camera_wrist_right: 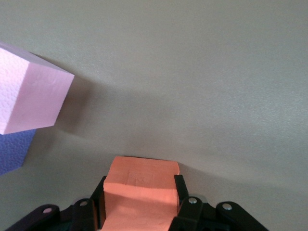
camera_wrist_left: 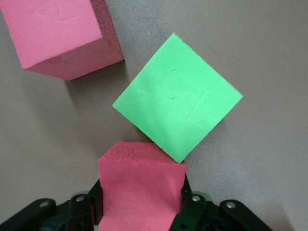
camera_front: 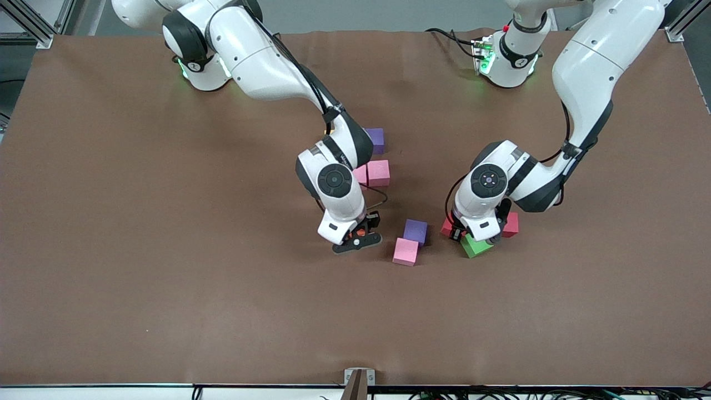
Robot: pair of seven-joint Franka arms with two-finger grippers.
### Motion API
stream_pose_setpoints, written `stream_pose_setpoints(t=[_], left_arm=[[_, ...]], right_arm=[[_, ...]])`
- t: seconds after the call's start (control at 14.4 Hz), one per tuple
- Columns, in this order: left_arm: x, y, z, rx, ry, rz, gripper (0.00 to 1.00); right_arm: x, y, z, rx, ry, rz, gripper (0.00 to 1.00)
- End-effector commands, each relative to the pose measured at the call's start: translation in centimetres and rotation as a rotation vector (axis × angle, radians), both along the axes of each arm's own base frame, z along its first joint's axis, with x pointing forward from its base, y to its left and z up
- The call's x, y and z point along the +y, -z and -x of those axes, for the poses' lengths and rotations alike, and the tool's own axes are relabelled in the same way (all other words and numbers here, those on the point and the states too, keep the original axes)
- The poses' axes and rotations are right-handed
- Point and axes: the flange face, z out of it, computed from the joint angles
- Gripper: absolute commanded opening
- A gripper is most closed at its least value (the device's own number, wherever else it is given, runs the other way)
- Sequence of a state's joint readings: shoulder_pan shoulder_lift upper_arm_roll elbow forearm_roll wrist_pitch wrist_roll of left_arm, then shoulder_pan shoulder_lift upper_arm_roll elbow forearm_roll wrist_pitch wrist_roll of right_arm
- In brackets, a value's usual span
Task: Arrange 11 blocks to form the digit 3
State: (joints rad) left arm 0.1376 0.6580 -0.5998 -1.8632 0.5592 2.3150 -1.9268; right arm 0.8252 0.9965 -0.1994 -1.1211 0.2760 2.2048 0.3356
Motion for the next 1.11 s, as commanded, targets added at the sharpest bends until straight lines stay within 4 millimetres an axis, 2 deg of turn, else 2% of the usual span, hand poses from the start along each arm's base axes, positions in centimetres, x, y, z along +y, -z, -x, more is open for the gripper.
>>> stream_pose_setpoints(t=[0.0, 0.48, 1.04], left_arm=[[0.1, -0.1, -0.2, -0.016, 0.005, 0.000, 0.29], [0.1, -0.1, -0.2, -0.014, 0.005, 0.000, 0.29], [0.1, -0.1, -0.2, -0.015, 0.006, 0.001, 0.29]], right_arm=[[-2.3, 1.5, 0.4, 0.043, -0.023, 0.039, 0.01], [-3.0, 1.5, 1.6, 0.070, -0.031, 0.055, 0.01], [-1.3, 1.1, 3.2, 0.085, -0.047, 0.058, 0.02]])
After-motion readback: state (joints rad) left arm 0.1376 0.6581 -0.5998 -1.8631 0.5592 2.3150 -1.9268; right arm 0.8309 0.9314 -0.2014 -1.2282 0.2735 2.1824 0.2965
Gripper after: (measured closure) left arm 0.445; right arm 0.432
